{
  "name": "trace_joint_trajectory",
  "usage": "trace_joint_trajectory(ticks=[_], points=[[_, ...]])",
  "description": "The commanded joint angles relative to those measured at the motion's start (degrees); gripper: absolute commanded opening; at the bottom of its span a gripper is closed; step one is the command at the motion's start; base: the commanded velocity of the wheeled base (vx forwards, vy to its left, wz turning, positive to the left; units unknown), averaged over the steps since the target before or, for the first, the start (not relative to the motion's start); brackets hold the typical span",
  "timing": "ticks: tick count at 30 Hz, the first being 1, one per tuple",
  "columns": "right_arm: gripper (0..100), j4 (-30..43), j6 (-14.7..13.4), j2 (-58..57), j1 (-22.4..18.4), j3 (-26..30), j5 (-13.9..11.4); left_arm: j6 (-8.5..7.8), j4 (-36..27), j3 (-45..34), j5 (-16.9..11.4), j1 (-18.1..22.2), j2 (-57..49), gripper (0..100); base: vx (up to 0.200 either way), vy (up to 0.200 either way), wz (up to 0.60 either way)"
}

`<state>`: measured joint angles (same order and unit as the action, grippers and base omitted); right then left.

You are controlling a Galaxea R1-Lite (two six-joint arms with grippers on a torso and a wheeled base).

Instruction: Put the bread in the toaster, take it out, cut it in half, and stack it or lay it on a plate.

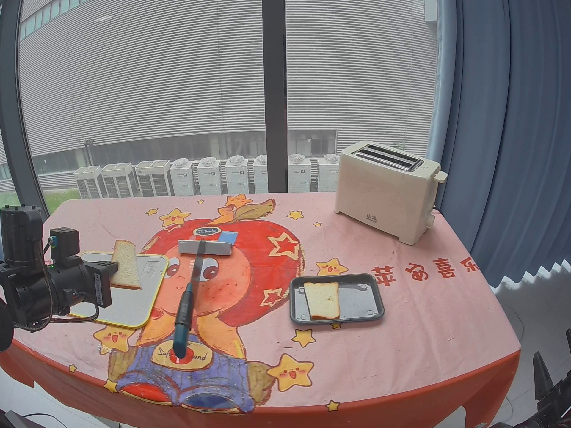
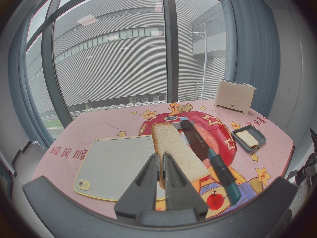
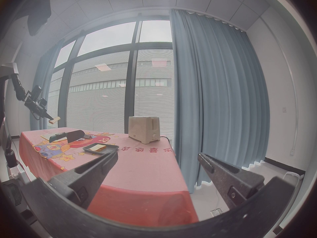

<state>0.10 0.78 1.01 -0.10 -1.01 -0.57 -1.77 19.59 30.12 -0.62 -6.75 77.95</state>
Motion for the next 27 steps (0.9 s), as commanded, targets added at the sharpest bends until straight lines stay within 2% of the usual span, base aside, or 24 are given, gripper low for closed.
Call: trace_joint_trajectory(ticks=[1,4,7,8,16,20,22,23,24,25,27], points=[[100,-0.01,0.01,-0.75,0.01,1.01,-0.04,-0.08,0.27,-0.33,0.01,-0.1,-0.16,0,0.0,-0.2,0.0],[100,-0.01,0.01,-0.75,0.01,1.01,-0.04,0.01,0.1,-0.5,-0.26,-0.63,-0.95,0,0.0,-0.2,0.0],[100,-0.01,0.01,-0.75,0.01,1.01,-0.04,0.45,-0.08,-0.77,-0.61,-2.65,-1.48,0,0.0,-0.2,0.0],[100,-0.01,0.01,-0.75,0.01,1.01,-0.04,0.63,-0.17,-0.59,-0.61,-4.58,-2.27,0,0.0,-0.2,0.0],[100,-0.01,0.01,-0.75,0.01,1.01,-0.04,0.71,-0.08,0.2,-0.61,-5.99,-1.75,0,0.0,0.0,0.0],[100,-0.01,0.01,-0.75,0.01,1.01,-0.04,0.8,0.1,0.64,-0.61,-8.89,-1.75,0,0.0,0.0,0.0],[100,-0.01,0.01,-0.75,0.01,1.01,-0.04,3.09,0.1,1.43,-0.61,-11.79,-1.75,0,0.0,0.0,0.0],[100,-0.01,0.01,-0.75,0.01,1.01,-0.04,3.09,0.1,1.43,-0.61,-11.79,-1.75,0,0.0,0.0,0.0],[100,-0.01,0.01,-0.75,0.01,1.01,-0.04,6.43,-0.17,2.31,-0.52,-13.72,-1.57,0,0.0,0.0,0.0],[100,-0.01,0.01,-0.75,0.01,1.01,-0.04,7.66,-0.17,2.57,-0.35,-14.52,-1.13,0,0.0,0.0,0.0],[100,-0.01,0.01,-0.75,0.01,1.01,-0.04,8.27,0.01,2.84,-0.17,-15.57,0.98,0,0.0,0.0,0.0]])
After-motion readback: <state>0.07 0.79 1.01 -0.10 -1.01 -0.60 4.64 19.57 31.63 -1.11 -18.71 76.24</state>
